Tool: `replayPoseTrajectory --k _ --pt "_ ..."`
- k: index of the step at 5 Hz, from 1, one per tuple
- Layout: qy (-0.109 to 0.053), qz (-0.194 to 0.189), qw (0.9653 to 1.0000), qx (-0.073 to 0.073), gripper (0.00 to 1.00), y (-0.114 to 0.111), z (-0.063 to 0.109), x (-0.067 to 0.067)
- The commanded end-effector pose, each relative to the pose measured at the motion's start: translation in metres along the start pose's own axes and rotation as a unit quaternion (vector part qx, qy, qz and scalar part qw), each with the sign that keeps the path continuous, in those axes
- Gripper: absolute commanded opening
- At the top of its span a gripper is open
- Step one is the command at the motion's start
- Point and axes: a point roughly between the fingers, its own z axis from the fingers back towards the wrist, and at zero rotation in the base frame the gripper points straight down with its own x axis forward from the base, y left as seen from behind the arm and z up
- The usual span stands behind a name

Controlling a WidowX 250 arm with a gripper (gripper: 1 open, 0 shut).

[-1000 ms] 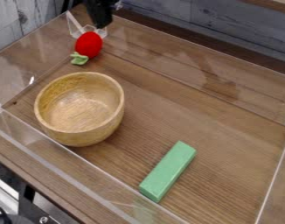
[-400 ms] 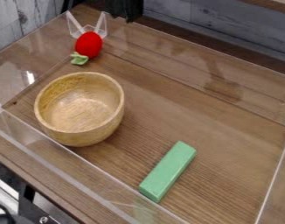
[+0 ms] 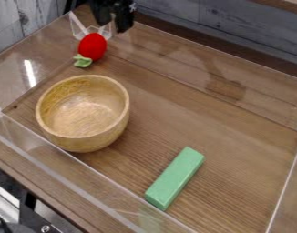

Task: Move the red object to the right side of the table

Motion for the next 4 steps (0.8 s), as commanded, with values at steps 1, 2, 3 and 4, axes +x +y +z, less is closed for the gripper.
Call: replayPoseTrajectory --k 1,2,3,4 --pt "-0.024 0.004 0.9992 0.032 1.00 0.025 0.013 0.007" --pt "-0.007 0.003 0.9994 0.035 1.00 0.035 -0.006 0.004" --pt "0.004 0.000 0.9993 0.036 1.00 0.038 -0.020 0.001" --pt "0.005 -0.017 0.9992 0.035 0.00 0.036 -0.021 -0.001"
